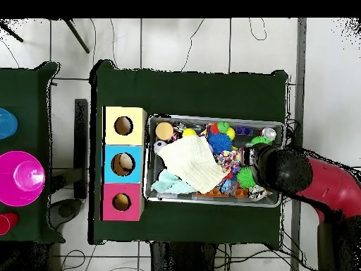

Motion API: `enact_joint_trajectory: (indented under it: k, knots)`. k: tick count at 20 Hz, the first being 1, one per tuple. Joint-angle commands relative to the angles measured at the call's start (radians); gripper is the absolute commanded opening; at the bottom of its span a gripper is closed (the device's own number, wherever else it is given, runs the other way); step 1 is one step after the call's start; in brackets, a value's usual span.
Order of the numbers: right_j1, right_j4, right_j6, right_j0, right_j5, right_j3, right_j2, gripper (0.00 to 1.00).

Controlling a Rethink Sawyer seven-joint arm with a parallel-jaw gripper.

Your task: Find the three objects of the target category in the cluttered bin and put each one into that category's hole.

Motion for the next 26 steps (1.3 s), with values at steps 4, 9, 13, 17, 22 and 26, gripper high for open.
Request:
enact_joint_trajectory:
  k: [4,9,13,17,22,26]
  knots:
    - [0.026,-0.093,-0.153,-0.038,0.021,0.106,0.143,1.00]
    - [0.049,-0.123,-0.136,-0.073,-0.026,0.133,0.165,1.00]
    - [0.059,-0.156,-0.109,-0.085,-0.060,0.146,0.167,1.00]
    - [0.073,-0.183,-0.094,-0.099,-0.083,0.154,0.177,1.00]
    - [0.100,-0.218,-0.088,-0.118,-0.106,0.142,0.190,1.00]
    - [0.120,-0.236,-0.082,-0.130,-0.125,0.138,0.196,1.00]
